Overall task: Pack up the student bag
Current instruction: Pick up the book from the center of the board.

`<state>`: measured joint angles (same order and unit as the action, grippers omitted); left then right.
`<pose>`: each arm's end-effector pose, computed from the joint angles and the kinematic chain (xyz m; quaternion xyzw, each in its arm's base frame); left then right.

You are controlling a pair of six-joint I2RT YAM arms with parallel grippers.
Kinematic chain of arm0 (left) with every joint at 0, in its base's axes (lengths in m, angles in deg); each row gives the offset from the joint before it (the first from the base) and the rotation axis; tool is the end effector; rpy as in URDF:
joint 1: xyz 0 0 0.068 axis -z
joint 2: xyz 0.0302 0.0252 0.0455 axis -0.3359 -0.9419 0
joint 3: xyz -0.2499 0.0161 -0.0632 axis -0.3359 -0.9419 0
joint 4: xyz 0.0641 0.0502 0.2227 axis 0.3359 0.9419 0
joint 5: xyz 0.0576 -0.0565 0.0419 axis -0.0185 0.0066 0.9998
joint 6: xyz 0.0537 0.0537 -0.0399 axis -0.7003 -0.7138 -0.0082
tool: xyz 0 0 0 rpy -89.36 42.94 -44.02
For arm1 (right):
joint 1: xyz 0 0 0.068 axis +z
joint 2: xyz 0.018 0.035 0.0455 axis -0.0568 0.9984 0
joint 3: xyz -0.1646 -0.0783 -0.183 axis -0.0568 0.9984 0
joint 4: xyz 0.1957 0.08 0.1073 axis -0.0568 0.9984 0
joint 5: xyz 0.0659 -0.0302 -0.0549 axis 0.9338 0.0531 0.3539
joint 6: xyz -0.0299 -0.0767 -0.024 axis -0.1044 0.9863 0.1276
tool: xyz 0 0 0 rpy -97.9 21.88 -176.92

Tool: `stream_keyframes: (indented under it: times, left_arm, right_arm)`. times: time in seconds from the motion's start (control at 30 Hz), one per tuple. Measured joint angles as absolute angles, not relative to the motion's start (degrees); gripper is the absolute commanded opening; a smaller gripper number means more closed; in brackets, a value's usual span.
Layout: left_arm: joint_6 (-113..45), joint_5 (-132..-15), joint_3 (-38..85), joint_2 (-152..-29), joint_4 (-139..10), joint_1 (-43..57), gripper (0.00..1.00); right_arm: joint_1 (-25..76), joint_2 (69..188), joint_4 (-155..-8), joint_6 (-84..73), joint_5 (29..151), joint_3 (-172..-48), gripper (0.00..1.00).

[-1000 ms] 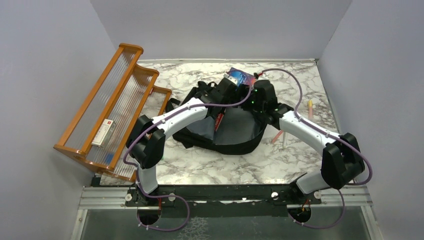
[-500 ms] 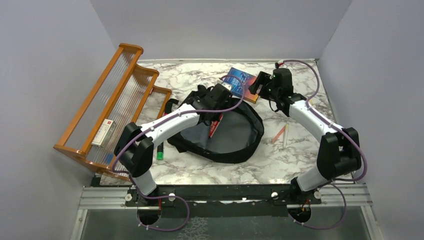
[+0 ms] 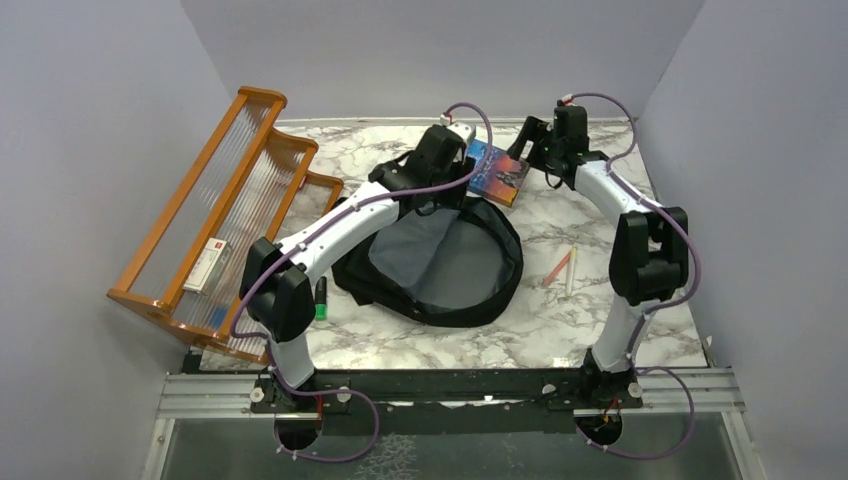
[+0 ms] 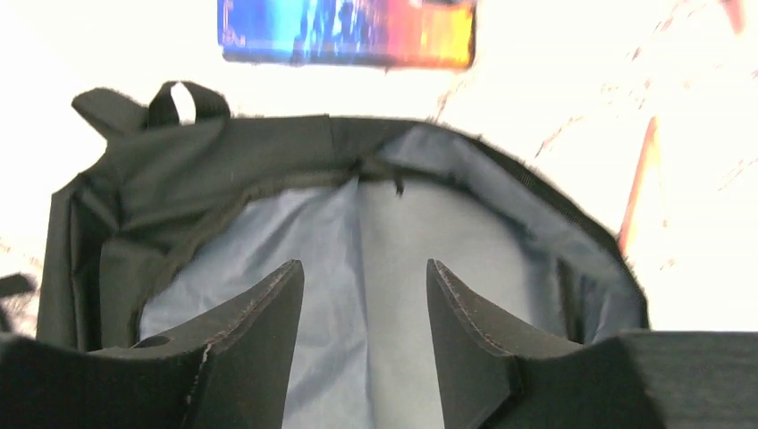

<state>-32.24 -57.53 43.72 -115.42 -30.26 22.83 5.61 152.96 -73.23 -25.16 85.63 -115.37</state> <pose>0.3055 -0.2659 0.2903 0.1970 0.8842 -0.1443 0.3981 0.4295 0.0716 0.2335 0.1196 0.8730 0.1681 0.4419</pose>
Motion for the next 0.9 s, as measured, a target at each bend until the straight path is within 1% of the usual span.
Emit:
stream_keyframes:
  times: [0.17, 0.43, 0.8, 0.9]
  left_arm:
    - [-29.1, -63.3, 48.8, -119.6, -34.7, 18.7, 0.60]
    - [-21.6, -70.4, 51.2, -130.7, -40.5, 13.8, 0.64]
    - [-14.9, -72.3, 61.5, -143.8, -43.7, 13.2, 0.65]
    - [-13.4, -72.3, 63.2, -146.1, -44.0, 12.6, 0.66]
  right_arm:
    - [4.4, 162.3, -73.0, -22.6, 87.7, -124.0, 0.89]
    - [2.9, 176.4, -71.9, -16.4, 95.7, -138.8, 0.89]
    - [2.6, 185.8, -67.0, -9.1, 98.0, -154.3, 0.89]
    - [2.6, 187.3, -65.5, -8.3, 98.8, -155.0, 0.89]
